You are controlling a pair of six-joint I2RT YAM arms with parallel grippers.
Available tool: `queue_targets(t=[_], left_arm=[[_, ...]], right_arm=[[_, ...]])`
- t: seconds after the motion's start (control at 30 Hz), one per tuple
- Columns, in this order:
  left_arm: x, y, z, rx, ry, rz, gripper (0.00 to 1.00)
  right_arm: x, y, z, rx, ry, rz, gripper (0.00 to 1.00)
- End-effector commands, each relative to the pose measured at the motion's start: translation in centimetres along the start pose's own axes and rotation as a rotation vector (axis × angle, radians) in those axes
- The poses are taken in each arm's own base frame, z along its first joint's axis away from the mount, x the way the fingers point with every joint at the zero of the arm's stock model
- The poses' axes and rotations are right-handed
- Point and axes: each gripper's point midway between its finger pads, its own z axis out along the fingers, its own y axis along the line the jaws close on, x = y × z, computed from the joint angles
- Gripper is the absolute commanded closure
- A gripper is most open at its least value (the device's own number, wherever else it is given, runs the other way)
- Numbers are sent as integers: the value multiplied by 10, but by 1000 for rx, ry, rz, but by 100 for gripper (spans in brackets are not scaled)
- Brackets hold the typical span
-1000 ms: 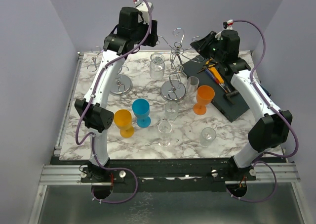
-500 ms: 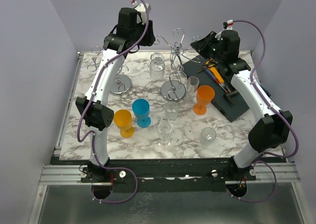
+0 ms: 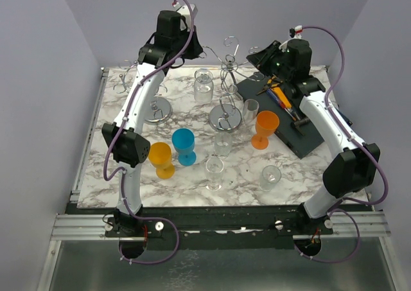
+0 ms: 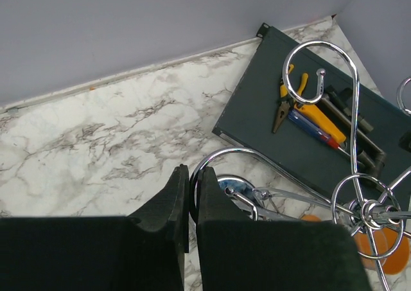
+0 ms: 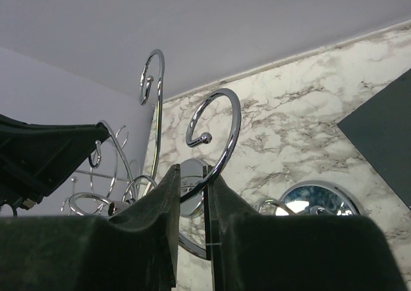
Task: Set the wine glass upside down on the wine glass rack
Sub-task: Adjust the wine rack at the center of the board.
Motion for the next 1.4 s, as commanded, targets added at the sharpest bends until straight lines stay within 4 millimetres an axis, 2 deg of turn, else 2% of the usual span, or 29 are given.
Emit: queue_targets(t=[0.0, 0.33, 0.5, 0.8, 0.93, 1.17, 1.27, 1.37], left_arm=[[-25, 3, -11, -37, -75, 23, 100], [-57, 16, -34, -143, -171, 81, 100], [-75, 7, -49, -125, -219, 94, 100], [-90, -9, -66, -85, -263, 89, 100], [-97, -22, -72, -65, -288, 102, 100], [-103, -44, -80, -57, -316, 148, 100], [-105, -47, -82, -67, -325, 160, 100], [-107, -45, -83, -87, -333, 171, 100]], right_arm=[[55, -24, 13, 57, 162, -38, 84], [74, -4, 24, 37, 196, -51, 84], [83, -7, 27, 51, 213, -52, 85], [80, -9, 20, 69, 197, -61, 86], [81, -14, 17, 90, 194, -64, 86], [97, -32, 16, 134, 223, -55, 87], [105, -40, 16, 151, 236, -49, 87], [106, -37, 17, 136, 239, -30, 87]])
